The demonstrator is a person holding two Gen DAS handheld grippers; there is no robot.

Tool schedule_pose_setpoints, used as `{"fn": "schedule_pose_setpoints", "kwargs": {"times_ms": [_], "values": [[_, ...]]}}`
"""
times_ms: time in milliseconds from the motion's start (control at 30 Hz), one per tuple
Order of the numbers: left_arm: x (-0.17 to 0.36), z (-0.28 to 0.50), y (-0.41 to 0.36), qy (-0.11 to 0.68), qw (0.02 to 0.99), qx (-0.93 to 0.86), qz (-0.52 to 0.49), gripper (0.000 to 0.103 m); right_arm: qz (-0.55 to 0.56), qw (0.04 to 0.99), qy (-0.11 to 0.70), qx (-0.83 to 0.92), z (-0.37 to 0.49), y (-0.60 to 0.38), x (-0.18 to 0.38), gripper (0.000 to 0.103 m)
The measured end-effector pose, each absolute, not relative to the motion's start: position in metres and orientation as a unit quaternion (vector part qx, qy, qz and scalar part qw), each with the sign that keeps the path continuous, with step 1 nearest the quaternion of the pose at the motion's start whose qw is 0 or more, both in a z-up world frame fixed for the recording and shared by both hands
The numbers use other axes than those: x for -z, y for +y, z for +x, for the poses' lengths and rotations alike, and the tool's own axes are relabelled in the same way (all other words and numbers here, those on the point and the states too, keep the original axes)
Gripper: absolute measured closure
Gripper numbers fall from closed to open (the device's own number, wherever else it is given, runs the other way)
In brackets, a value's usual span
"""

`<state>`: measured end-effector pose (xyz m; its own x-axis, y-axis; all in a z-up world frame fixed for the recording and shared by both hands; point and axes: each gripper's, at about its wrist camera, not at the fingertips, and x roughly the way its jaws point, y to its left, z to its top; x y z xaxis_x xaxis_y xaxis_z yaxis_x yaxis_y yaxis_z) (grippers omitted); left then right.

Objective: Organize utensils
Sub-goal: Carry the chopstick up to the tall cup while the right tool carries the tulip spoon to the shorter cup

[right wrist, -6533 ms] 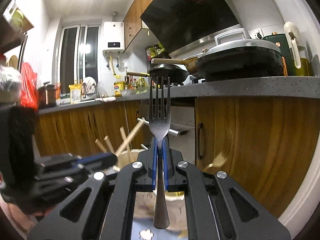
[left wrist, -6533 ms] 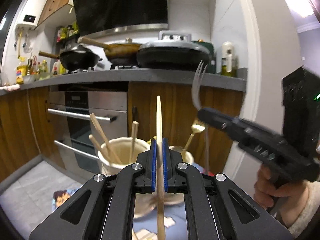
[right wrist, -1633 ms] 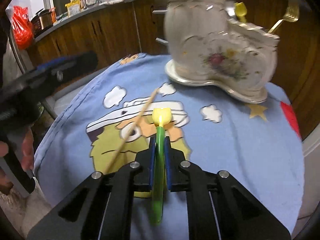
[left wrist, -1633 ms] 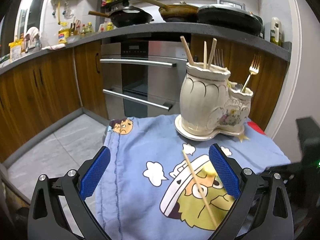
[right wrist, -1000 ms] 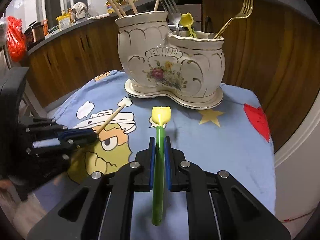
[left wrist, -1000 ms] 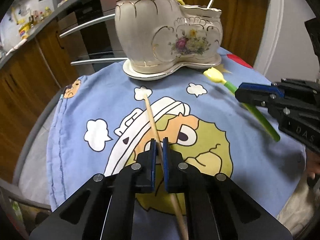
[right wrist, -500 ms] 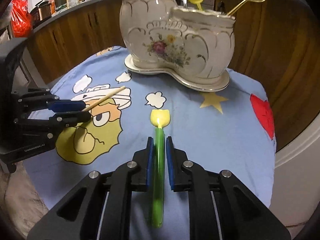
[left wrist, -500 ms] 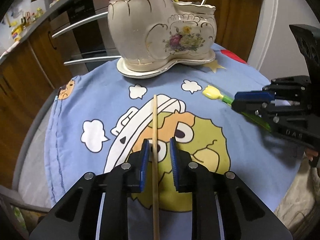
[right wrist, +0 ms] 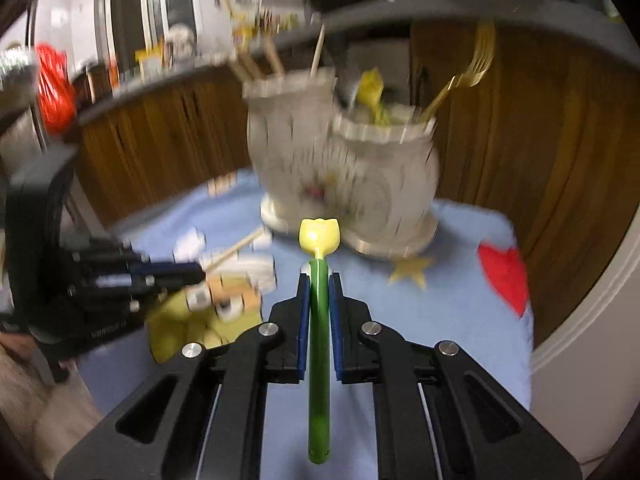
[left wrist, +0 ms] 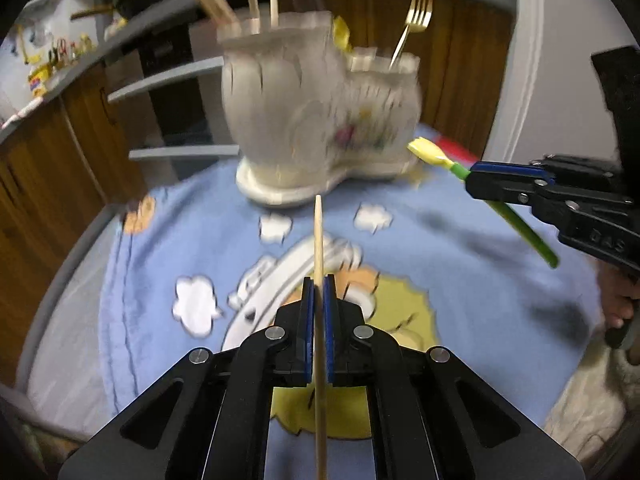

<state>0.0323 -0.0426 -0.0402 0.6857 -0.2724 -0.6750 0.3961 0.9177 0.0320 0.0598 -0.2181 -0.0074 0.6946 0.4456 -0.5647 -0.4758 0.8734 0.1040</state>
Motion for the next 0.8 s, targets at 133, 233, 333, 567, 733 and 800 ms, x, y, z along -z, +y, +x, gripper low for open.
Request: {"fn": "schedule_pose_setpoints", "kwargs": {"times_ms": [133, 233, 333, 567, 733, 800], "values": [[0.024, 0.021, -0.04, 0.299, 0.929, 0.204, 0.075, 0.098, -0.002, 0.941, 0.24, -0.239, 0.053, -0.227, -0.012, 0.094], [0.006, 0.013, -0.04, 0.261, 0.936, 0.226, 0.06, 0.098, 0.014, 0.95, 0.202, -0.235, 0.055, -0.233, -0.025, 0.094], [-0.012, 0.012, -0.043, 0.222, 0.944, 0.24, 0.05, 0.098, 0.029, 0.958, 0.165, -0.232, 0.064, -0.241, -0.042, 0.094], [-0.054, 0.048, -0.045, 0.094, 0.969, 0.229, -0.029, 0.098, 0.083, 0.964, 0.091, -0.236, 0.097, -0.248, -0.077, 0.094], [-0.08, 0.101, -0.048, 0.059, 0.969, 0.221, -0.09, 0.098, 0.115, 0.96, 0.068, -0.247, 0.131, -0.252, -0.089, 0.094], [-0.086, 0.117, -0.051, 0.052, 0.971, 0.214, -0.098, 0.098, 0.133, 0.955, 0.072, -0.255, 0.149, -0.254, -0.088, 0.094]]}}
